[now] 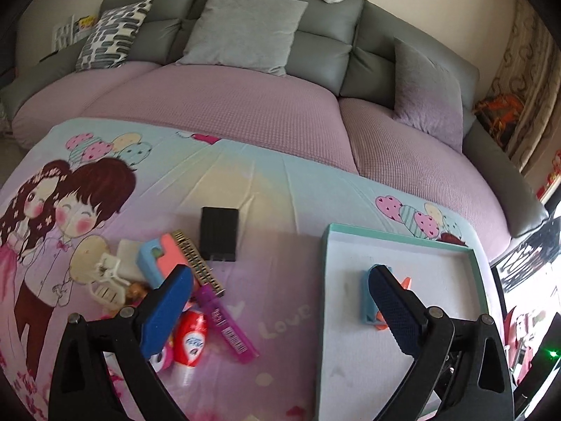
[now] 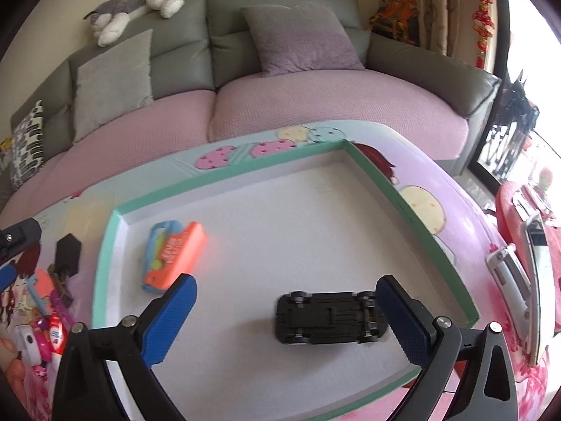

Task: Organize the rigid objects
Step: 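Move both tools back from the tray to the pile of items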

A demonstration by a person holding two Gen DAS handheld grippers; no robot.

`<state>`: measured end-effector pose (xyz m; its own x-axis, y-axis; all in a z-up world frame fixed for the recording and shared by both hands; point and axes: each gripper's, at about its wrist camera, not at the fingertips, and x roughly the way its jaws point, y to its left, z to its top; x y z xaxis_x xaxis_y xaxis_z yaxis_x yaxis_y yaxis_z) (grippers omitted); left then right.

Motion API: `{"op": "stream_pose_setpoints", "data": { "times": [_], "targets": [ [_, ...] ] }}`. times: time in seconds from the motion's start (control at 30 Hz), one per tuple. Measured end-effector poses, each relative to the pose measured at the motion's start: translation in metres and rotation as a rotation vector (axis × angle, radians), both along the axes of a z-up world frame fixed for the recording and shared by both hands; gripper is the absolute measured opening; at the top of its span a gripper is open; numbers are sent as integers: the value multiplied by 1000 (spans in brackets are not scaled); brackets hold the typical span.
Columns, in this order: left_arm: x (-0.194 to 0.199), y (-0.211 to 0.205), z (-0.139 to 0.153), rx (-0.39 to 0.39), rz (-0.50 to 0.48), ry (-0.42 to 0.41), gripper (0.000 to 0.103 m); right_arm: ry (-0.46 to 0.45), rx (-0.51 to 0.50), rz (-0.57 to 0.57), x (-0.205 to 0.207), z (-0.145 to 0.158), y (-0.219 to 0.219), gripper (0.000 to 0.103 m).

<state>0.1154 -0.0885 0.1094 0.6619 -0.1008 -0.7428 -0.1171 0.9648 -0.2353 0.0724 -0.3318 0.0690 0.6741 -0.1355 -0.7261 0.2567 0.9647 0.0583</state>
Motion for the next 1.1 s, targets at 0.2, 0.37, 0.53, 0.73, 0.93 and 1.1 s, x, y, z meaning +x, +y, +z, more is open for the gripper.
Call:
{"op": "stream_pose_setpoints", "data": {
  "times": [0.2,0.37,0.53,0.73,0.93,1.1],
  "targets": [
    [-20,38,3,87,106,-1,100,-27,11,102,2,6,37,103],
    [-39,79,9,129,221,-17,100,-39,66,213,4,7,70,103],
    [-61,117,-1,73,324,-4,100,-42,46,298,2,6,105,103],
    [-72,142,-20,43,341,60,100,-27,64,427,-1,1,153,103],
    [-77,163,-41,89,354,139,100,-15,70,536,-7,-6,199,103],
    [-80,179,-56,75,358,183,100,-2,66,593,-11,-15,223,103]
  ]
}}
